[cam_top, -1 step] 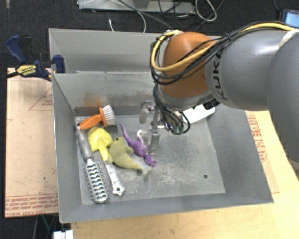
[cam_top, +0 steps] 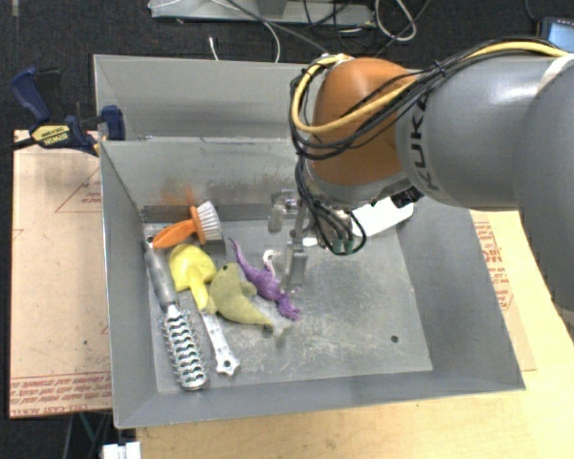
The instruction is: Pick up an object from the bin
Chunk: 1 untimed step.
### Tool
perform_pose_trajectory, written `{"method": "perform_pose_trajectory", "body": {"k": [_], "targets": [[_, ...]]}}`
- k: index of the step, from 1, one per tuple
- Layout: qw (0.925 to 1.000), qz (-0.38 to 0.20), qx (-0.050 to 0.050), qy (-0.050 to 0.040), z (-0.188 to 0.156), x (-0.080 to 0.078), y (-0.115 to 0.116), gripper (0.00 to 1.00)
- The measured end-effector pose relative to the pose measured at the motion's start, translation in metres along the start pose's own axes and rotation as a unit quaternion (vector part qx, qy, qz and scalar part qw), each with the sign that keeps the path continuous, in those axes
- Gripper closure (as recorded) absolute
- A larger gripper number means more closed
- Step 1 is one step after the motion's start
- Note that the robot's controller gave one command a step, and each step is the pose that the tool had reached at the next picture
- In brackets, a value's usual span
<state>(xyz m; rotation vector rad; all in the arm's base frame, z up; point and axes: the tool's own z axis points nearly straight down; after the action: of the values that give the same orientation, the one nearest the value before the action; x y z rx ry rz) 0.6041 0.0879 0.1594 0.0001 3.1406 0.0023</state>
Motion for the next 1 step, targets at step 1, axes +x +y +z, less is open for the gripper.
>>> {"method": "perform_pose_trajectory", "body": {"k": [1], "targets": [[0.9947, 0.103, -0.001, 0.0007, 0.0861, 0.0295, -0.0068, 0.00]]}}
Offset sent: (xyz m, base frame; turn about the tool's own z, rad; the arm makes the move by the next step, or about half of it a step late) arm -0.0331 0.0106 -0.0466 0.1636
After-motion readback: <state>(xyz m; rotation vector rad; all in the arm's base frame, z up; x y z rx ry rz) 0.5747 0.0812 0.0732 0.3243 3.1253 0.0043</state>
